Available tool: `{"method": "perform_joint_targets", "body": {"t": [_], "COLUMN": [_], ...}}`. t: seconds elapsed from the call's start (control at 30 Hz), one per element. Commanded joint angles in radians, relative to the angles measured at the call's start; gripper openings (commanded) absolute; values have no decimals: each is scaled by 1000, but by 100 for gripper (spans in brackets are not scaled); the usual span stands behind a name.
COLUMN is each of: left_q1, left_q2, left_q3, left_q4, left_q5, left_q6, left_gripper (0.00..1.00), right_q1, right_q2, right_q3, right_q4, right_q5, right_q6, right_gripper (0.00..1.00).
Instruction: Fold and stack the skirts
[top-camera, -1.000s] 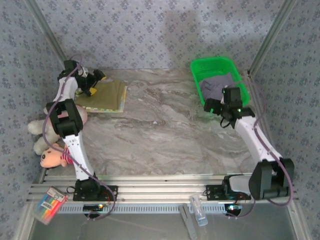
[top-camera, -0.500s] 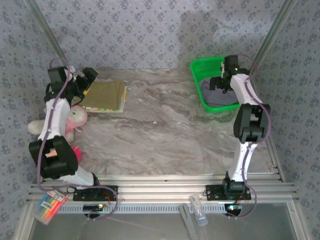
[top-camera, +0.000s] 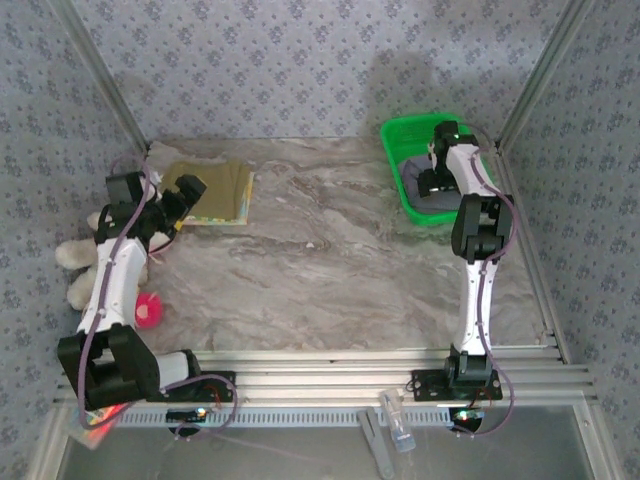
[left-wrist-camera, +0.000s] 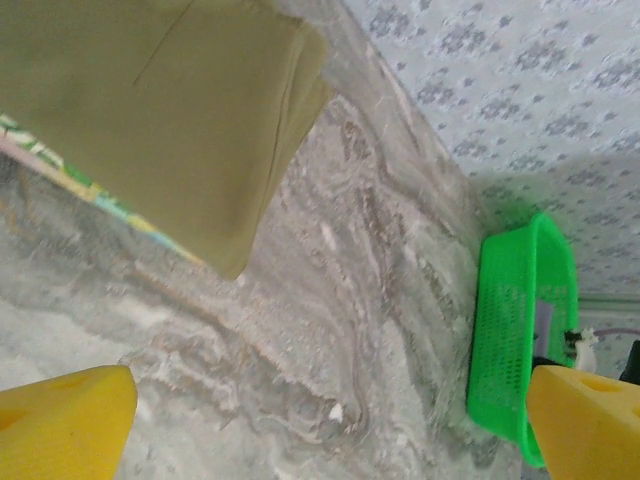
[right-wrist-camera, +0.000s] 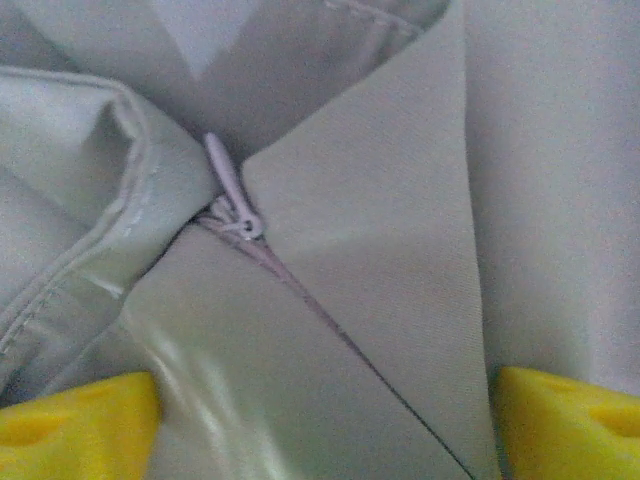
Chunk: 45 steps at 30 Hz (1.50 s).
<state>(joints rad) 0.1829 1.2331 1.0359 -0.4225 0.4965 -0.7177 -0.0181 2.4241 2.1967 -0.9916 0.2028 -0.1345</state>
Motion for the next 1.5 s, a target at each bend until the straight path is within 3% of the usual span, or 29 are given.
{"method": "perform_joint_targets", "body": {"t": [0.0, 0.2, 0.33, 0.5, 0.73, 1.13, 1.3, 1.47], "left_q1": [-4, -5, -12, -27, -54, -77, -99, -127], "left_q2": [-32, -57, -66, -67, -58, -31, -21, -8], "left_q3": [-25, -56, -70, -80, -75, -59, -46, -41], "left_q4": [-86, -124, -127, -123, -122, -116, -112, -108], "left_q5": [0, 10, 12, 17, 28, 72, 77, 76], "left_q6": [61, 83, 86, 88, 97, 112, 116, 116], "left_gripper": [100, 100, 100, 100, 100, 100, 100, 100], "right_q1": [-4, -2, -2, -8, -10, 12, 16, 118], "right_q2": [-24, -172, -329, -541, -763, -951, -1010, -1106], "right_q3": [-56, -195, -338, -529, -587, -584, -611, -713], "right_q4": [19, 147, 254, 386, 461, 523, 537, 619], "right_q5": [37, 20, -39, -85, -146, -214, -339, -348], "right_q6": [29, 57, 89, 144, 241, 383, 456, 470], "right_gripper": [68, 17, 0, 0, 0, 0, 0, 0]}}
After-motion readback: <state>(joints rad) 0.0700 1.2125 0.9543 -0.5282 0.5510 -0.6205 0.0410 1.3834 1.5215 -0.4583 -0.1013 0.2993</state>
